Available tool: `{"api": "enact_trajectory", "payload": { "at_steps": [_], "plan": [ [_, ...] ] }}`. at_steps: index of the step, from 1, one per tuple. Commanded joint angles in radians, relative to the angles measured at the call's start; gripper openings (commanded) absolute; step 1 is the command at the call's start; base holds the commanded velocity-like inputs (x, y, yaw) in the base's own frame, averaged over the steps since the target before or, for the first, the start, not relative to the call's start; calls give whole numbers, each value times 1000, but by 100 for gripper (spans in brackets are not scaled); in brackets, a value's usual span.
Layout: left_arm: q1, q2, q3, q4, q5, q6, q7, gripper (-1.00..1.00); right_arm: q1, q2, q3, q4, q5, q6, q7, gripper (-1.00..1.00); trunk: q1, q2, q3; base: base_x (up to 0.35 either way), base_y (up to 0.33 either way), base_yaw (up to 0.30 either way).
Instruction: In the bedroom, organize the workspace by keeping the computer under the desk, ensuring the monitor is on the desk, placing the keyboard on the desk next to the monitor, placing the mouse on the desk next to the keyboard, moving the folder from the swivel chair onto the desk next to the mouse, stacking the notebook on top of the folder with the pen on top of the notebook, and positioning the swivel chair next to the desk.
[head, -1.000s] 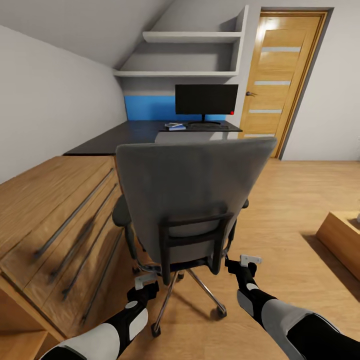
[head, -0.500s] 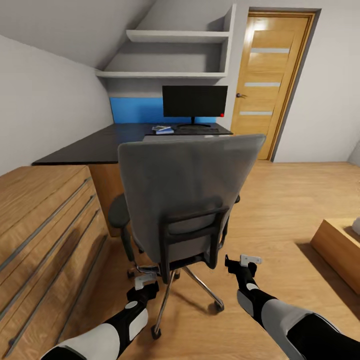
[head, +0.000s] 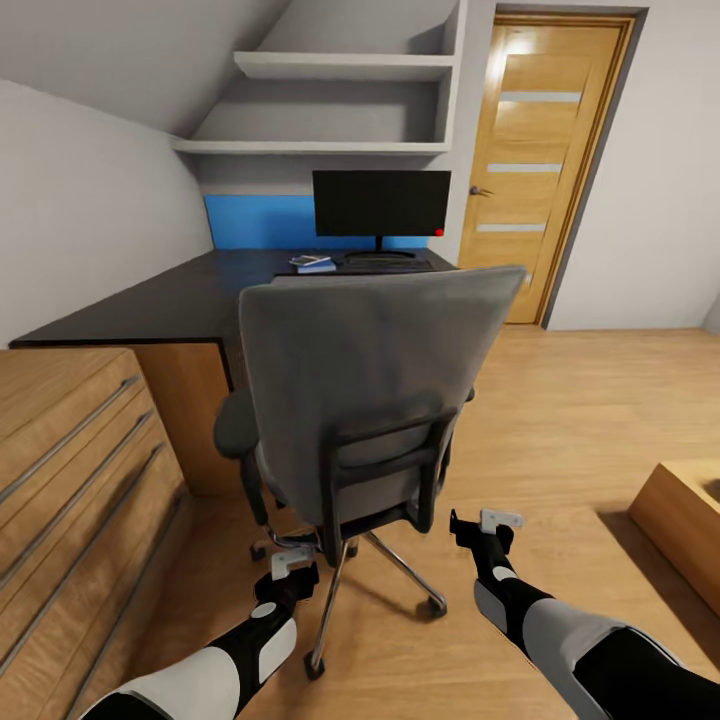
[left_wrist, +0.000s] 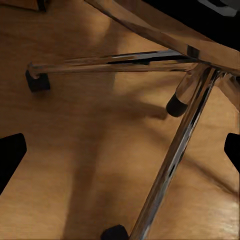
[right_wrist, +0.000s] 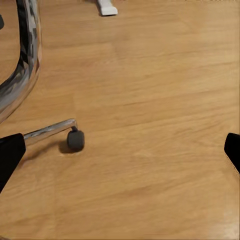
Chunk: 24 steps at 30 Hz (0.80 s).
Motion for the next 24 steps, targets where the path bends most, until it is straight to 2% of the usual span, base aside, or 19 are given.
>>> {"api": "enact_trajectory", "payload": {
  "at_steps": [1, 13, 24],
  "plan": [
    [-2, 0, -8, -2, -1, -3, 2, 100, 0, 0, 9, 0, -5, -1, -5, 100, 0, 0, -1, 319, -155, 0],
    [-2, 0, -8, -2, -1, -3, 2, 100, 0, 0, 9, 0, -5, -1, -5, 100, 0, 0, -1, 319, -149, 0],
    [-2, 0, -8, -2, -1, -3, 2, 100, -1, 0, 9, 0, -5, -1, -5, 100, 0, 0, -1, 319, -63, 0]
  ]
}}
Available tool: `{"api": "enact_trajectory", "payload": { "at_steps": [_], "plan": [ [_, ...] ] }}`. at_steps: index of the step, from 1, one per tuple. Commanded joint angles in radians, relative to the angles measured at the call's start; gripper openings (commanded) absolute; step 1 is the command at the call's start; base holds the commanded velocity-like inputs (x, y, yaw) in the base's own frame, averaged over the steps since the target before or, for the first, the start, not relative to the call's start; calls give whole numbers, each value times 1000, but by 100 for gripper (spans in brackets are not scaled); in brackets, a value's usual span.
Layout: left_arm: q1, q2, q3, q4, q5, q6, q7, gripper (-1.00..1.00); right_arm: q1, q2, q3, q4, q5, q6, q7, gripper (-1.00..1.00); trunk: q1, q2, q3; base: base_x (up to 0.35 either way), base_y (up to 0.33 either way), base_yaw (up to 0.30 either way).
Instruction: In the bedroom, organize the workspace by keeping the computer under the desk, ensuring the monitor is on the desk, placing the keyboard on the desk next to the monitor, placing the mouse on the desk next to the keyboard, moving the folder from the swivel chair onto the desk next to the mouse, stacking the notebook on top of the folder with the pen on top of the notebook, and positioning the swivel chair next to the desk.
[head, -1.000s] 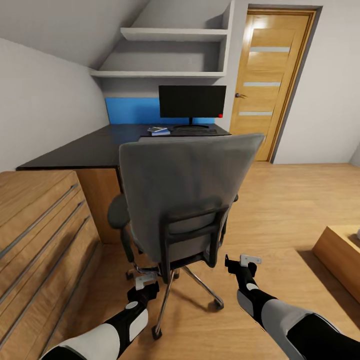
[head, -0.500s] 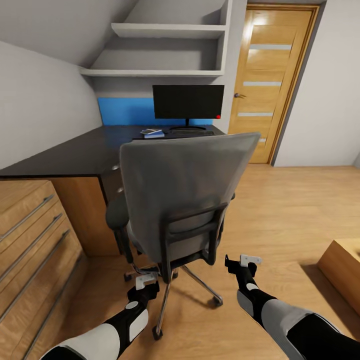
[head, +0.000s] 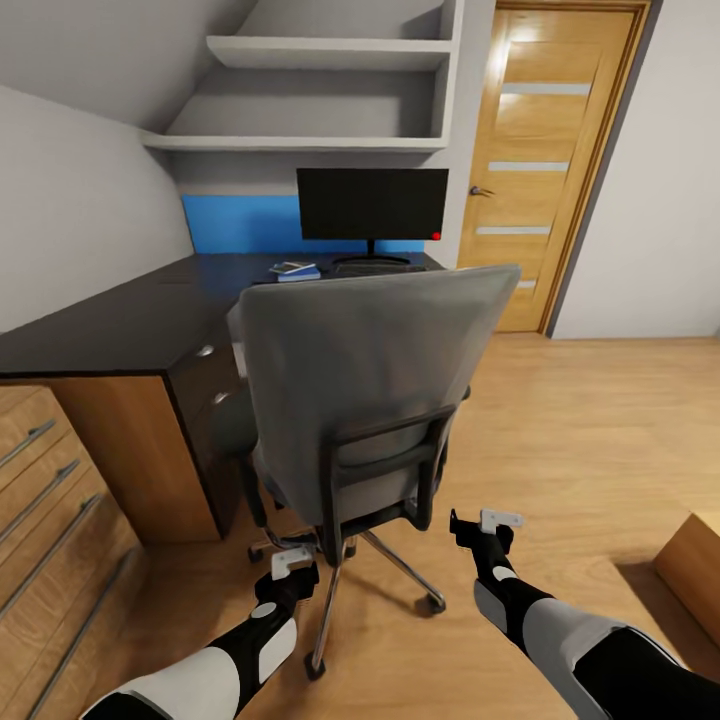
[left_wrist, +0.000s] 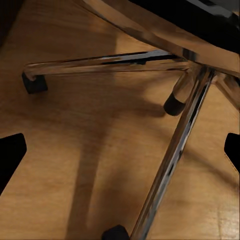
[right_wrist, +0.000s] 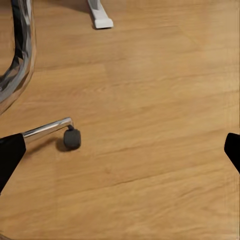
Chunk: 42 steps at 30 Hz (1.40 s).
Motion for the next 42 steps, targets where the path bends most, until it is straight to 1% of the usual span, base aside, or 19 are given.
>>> {"api": "enact_trajectory", "payload": {
  "at_steps": [1, 7, 14, 18, 22, 35, 42],
  "plan": [
    [-2, 0, -8, -2, -1, -2, 2, 100, -1, 0, 9, 0, -4, -1, -5, 100, 0, 0, -1, 319, -6, 0],
    [-2, 1, -8, -2, 0, -2, 2, 100, 0, 1, 10, 0, -4, -3, -6, 100, 0, 0, -1, 319, -2, 0],
    [-2, 0, -8, -3, -1, -2, 2, 100, -1, 8, 10, 0, -2, -4, -6, 100, 0, 0, -1, 319, 0, 19],
    [-2, 0, -8, -2, -1, -1, 2, 100, -1, 20, 10, 0, 4, -5, -5, 100, 0, 0, -1, 319, 0, 145],
    [-2, 0, -8, -3, -1, -1, 2, 100, 0, 26, 10, 0, 14, -5, -5, 100, 0, 0, -1, 320, 0, 111],
    [-2, 0, -9, -3, -1, -1, 2, 100, 0, 28, 9, 0, 16, -5, -6, 100, 0, 0, 0, 320, -12, 6],
    [-2, 0, -12, -3, -1, -1, 2, 100, 0, 28, 9, -1, 16, -5, -6, 100, 0, 0, 6, 320, -75, -117]
  ]
}}
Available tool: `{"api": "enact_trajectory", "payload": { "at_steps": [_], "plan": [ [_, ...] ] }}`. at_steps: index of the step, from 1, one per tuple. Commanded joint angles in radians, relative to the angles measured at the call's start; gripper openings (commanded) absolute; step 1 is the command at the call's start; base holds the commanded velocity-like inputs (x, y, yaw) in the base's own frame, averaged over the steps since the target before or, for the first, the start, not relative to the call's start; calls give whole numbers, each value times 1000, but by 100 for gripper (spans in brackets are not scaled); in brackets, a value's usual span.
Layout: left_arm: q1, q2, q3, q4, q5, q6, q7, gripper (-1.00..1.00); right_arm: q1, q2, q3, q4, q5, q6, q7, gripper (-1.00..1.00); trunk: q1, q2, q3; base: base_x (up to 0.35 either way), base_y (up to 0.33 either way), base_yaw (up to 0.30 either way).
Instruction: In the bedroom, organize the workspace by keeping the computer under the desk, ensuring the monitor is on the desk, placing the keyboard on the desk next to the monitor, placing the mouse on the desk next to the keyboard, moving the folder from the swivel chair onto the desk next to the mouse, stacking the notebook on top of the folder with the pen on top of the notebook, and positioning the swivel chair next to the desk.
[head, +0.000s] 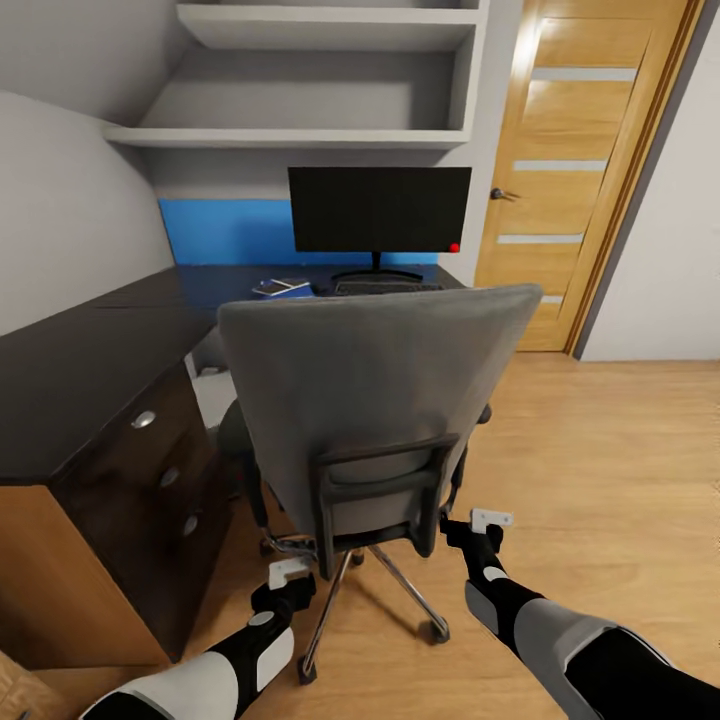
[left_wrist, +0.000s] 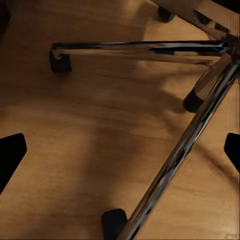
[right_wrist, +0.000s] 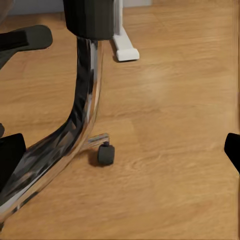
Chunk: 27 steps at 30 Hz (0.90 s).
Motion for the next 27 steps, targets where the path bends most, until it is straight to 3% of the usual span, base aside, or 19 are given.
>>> {"api": "enact_trajectory", "payload": {
  "at_steps": [1, 17, 27],
  "plan": [
    [-1, 0, -14, -52, 4, -3, 2, 100, -1, 0, 9, 1, -5, -1, -5, 100, 0, 0, 0, 320, -82, -157],
    [-1, 0, -15, -52, 4, -3, 2, 100, -1, 0, 9, 1, -5, -1, -5, 100, 0, 0, 20, 320, -68, -154],
    [-1, 0, -15, -52, 4, -3, 2, 100, -1, 2, 10, 1, -4, -1, -5, 100, 0, 0, 22, 320, -1, -6]
  ]
}}
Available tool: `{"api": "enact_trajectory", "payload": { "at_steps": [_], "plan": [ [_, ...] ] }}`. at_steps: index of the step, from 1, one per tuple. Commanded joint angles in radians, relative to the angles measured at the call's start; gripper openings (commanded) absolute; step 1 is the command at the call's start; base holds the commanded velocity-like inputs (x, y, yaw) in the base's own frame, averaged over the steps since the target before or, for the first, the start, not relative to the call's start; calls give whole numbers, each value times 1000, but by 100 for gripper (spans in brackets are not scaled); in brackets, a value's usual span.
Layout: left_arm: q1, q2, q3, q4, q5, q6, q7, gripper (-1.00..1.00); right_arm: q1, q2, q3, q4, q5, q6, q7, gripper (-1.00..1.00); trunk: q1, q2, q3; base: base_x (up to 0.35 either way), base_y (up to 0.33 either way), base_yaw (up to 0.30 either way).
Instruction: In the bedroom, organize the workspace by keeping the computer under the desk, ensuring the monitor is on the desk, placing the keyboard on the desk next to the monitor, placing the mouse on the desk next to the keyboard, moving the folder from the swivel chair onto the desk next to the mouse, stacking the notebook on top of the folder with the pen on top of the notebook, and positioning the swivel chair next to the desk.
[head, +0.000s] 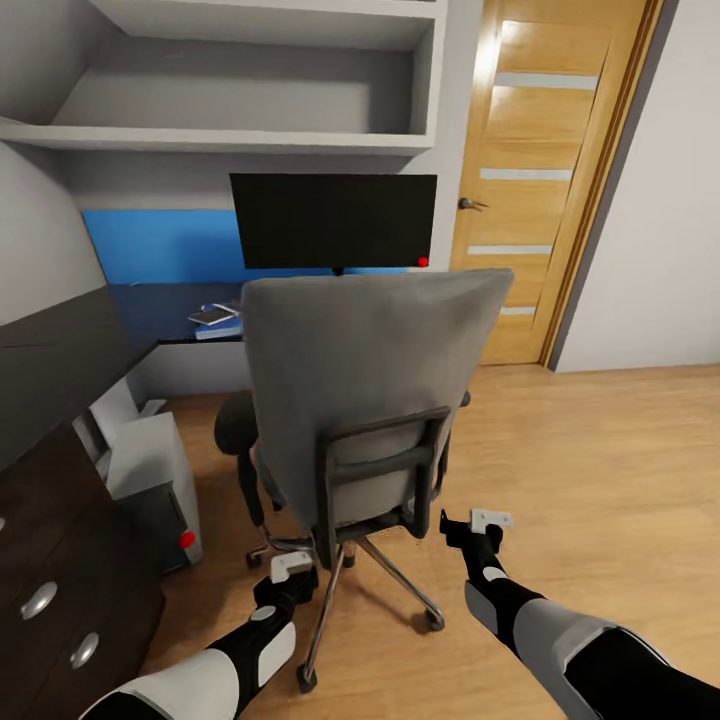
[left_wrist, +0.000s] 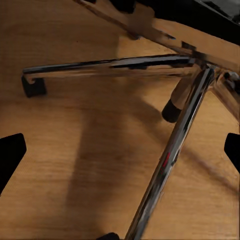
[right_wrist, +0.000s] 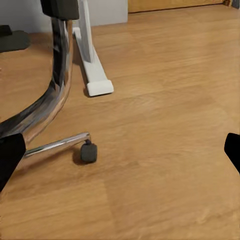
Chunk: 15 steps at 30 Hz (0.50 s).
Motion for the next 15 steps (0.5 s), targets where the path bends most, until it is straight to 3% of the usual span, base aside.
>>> {"api": "enact_trajectory", "payload": {
  "at_steps": [1, 6, 15],
  "plan": [
    [-1, 0, -7, -20, 3, -3, 3, 100, 0, 0, 9, 0, -5, -2, -5, 100, 0, 0, -1, 320, 0, 114],
    [-1, 0, -7, -20, 3, -3, 3, 100, 0, 1, 9, 0, -4, -2, -4, 100, 0, 0, -1, 320, 0, 143],
    [-1, 0, -7, -20, 3, -3, 3, 100, 0, 1, 9, 0, -3, -2, -5, 100, 0, 0, -1, 320, 0, 14]
  ]
}}
